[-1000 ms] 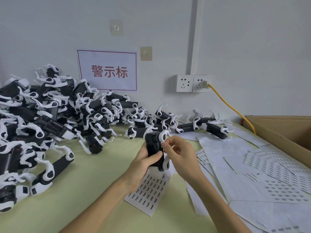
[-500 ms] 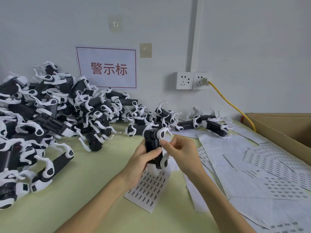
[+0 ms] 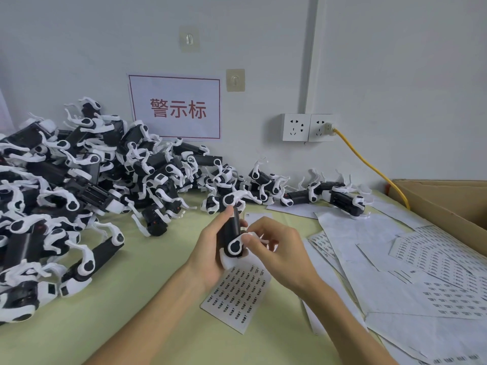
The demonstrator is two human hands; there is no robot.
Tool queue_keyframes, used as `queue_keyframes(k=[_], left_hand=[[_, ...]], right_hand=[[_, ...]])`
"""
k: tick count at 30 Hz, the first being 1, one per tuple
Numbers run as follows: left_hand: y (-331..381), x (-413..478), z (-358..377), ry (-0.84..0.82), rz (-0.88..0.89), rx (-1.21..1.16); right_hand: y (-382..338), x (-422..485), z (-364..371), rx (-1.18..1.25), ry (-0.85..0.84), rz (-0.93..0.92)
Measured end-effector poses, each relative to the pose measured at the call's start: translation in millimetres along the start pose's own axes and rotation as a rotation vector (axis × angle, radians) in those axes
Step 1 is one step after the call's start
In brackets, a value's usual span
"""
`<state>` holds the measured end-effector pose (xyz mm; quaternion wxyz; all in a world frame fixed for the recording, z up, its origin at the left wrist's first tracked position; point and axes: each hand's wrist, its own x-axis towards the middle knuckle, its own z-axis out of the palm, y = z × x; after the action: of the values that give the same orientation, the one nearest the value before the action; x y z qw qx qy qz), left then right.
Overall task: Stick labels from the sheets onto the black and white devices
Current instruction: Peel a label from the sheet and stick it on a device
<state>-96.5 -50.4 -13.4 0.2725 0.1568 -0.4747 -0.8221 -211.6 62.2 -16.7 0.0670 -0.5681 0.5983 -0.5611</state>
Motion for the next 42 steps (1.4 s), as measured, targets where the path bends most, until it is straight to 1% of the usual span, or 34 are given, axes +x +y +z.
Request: queue_keyframes(k=[4, 9, 11, 14, 18, 21, 23, 27, 34, 39, 42], left_hand=[[-1.9, -1.5, 4.2, 0.057, 0.009, 0.054], [-7.5, 0.0, 5.9, 0.145, 0.228, 0.382], [-7.3, -0.9, 7.1, 0.135, 0.269, 0.39], [-6.8, -1.5, 8.4, 0.111, 0.285, 0.421], [-8.9, 1.3, 6.9, 0.147, 0.332, 0.483], [-11.9, 3.6, 4.1, 0.203, 0.358, 0.519], [-12.8, 3.0, 2.9, 0.224, 0.341, 0.537], [-11.7, 0.3, 5.4, 0.178, 0.235, 0.504], [-9.0, 1.1, 7.2, 0.166, 0.244, 0.498], [-13.2, 2.6, 5.7, 0.2, 0.278, 0.518], [-13.6, 3.3, 5.4, 0.205, 0.237, 0.49]], right_hand=[[3.1, -0.4, 4.1, 0.021, -0.008, 0.008], [3.3, -0.9, 4.6, -0.018, -0.001, -0.041], [2.8, -1.4, 5.2, -0.013, 0.004, -0.05], [1.6, -1.3, 5.0, -0.012, 0.014, -0.055], [2.3, -2.0, 4.4, -0.019, 0.006, -0.05], [3.4, -1.6, 4.4, -0.033, 0.008, -0.054], [3.8, -1.7, 5.0, -0.032, 0.008, -0.056], [3.8, -2.1, 3.9, -0.039, 0.007, -0.041], [1.5, -1.0, 2.5, 0.004, 0.019, 0.007], [4.3, -0.5, 2.6, -0.017, 0.019, 0.022], [6.2, -0.1, 2.9, -0.02, -0.016, 0.016]])
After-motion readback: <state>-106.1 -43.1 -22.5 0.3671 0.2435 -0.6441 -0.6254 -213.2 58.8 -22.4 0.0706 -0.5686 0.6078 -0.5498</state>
